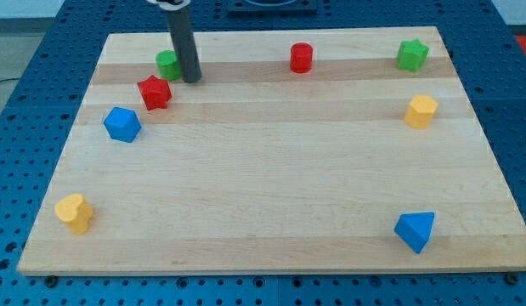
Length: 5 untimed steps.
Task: Move your arm away from green circle
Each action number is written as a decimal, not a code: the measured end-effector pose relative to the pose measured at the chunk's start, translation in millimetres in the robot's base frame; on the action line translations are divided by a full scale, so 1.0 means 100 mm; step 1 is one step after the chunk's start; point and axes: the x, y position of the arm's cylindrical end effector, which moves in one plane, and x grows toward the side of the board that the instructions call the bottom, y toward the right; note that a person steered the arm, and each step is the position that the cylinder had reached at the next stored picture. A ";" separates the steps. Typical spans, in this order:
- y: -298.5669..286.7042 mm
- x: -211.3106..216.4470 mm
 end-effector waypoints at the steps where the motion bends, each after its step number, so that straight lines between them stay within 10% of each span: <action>1: -0.28 -0.22; 5: 0.25 -0.21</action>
